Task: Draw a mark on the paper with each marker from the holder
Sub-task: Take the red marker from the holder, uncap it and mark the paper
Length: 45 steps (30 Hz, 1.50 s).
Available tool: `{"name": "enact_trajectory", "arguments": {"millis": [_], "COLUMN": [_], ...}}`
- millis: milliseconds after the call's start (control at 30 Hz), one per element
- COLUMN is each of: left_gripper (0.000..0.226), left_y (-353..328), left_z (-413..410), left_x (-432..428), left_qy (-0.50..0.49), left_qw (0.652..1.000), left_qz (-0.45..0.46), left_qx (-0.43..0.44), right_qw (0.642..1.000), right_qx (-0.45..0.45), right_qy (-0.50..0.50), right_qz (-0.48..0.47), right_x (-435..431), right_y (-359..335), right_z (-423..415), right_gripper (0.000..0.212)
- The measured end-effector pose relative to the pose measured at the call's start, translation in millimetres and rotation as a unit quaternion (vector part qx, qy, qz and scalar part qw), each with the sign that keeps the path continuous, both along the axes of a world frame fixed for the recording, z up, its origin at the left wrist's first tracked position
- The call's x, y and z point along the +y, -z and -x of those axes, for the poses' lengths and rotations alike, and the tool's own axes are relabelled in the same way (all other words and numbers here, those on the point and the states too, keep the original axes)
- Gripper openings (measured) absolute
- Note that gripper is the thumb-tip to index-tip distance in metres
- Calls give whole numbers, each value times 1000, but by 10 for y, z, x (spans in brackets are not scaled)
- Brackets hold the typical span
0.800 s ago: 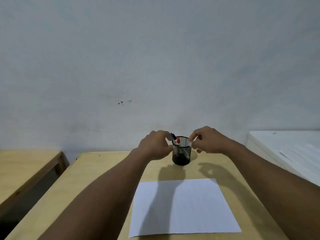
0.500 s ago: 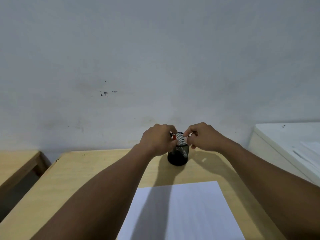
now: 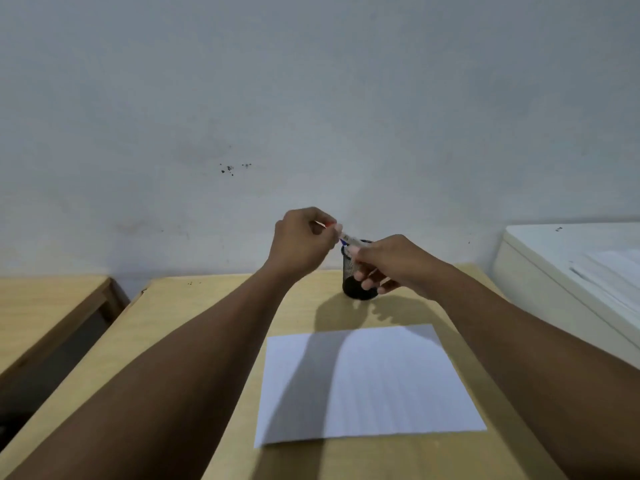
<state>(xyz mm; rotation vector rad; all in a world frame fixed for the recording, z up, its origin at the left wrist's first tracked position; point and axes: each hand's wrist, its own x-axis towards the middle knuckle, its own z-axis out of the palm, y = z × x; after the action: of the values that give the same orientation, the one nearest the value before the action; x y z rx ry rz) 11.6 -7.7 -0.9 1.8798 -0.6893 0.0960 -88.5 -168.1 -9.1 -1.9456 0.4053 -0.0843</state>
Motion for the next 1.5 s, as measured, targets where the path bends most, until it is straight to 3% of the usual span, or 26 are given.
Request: {"name": "enact_trajectory", "arguments": {"millis": [133, 267, 400, 600, 733, 767, 867, 1033, 1167, 1300, 1500], "left_gripper": [13, 14, 16, 22, 22, 26, 25, 5, 9, 9, 40], "left_y": [123, 327, 576, 882, 1038, 1122, 1340, 1285, 1357, 1445, 1484], "left_z": [214, 293, 276, 167, -26, -96, -210, -118, -143, -131, -106], "left_x": [372, 747, 996, 1123, 1376, 1503, 1728, 1423, 1309, 1292, 1348], "left_qy": [55, 77, 66, 5, -70, -101, -152, -80, -52, -72, -40], "left_qw": [978, 951, 943, 930, 905, 918, 974, 978, 970, 974, 980], "left_qz": [109, 141, 143, 219, 262, 226, -31, -188, -231, -215, -195], "left_qx": [169, 265, 292, 295, 328, 309, 166, 51, 48, 31, 29], "right_qw": [975, 932, 916, 916, 906, 910, 942, 953, 959, 960, 967], "right_qx": [-8, -37, -87, -143, -156, -156, -130, -106, -137, -137, -154], "right_qy": [47, 114, 123, 64, 88, 99, 86, 69, 118, 150, 118], "right_qz": [-218, -341, -372, -370, -382, -372, -296, -276, -219, -193, -164], "right_x": [389, 695, 936, 1160, 1029, 951, 799, 1016, 1149, 1197, 1204], "right_y": [149, 339, 492, 555, 584, 570, 583, 787, 1011, 1169, 1366], "right_z": [48, 11, -69, -256, -277, -267, -260, -398, -537, -625, -640], "right_gripper": [62, 57, 31, 21, 20, 19, 13, 14, 14, 12, 12]}}
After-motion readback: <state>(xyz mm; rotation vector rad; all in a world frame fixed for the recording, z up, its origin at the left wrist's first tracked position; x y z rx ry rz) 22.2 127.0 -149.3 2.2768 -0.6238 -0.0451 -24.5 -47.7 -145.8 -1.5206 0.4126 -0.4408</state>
